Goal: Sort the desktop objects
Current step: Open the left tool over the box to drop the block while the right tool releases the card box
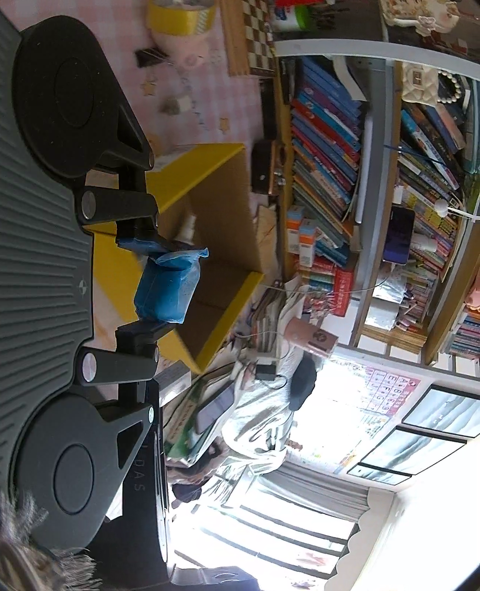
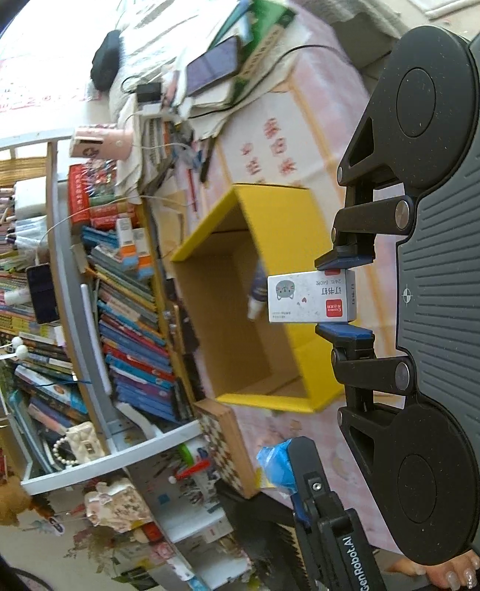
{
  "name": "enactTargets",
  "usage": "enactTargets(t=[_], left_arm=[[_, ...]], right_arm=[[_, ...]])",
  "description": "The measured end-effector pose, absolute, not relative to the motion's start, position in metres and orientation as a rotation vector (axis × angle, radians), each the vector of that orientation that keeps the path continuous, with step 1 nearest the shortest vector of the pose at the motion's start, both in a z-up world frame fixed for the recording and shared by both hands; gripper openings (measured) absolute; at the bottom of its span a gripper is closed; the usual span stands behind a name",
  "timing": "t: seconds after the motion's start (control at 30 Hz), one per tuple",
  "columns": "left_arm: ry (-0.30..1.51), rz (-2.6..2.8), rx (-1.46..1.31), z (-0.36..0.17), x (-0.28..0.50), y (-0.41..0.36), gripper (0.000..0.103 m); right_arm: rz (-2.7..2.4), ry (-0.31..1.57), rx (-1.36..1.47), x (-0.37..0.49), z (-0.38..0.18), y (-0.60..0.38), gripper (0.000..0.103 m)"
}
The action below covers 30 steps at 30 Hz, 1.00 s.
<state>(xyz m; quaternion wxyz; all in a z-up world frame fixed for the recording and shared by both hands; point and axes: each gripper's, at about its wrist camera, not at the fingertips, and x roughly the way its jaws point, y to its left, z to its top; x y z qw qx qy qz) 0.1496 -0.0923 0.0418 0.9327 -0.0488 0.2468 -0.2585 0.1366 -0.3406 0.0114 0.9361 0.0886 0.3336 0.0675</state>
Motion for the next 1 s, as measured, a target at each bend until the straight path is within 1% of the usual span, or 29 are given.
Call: enactTargets(t=[0.23,0.4,0.7,1.0], left_arm=[[0.500,-0.482,-0.093,0.040,0.195,-0.115,0.033],[0.517,-0.457,-0.045,0.036,0.232,-0.132,0.033],[0.655,-0.455,0.111,0.007,0.292,-0.160,0.033],[0.820,-0.445,0.275,-0.019,0.319,-0.178,0.033]], right_arm=[[0.224,0.676,0.125,0.200,0.012,-0.352,0.029],[0.297,0.706,0.044,0.248,0.005,-0.351,0.029],[0.440,0.865,-0.189,0.331,-0.028,-0.330,0.029],[0.532,0.953,-0.428,0.366,-0.055,-0.309,0.029]])
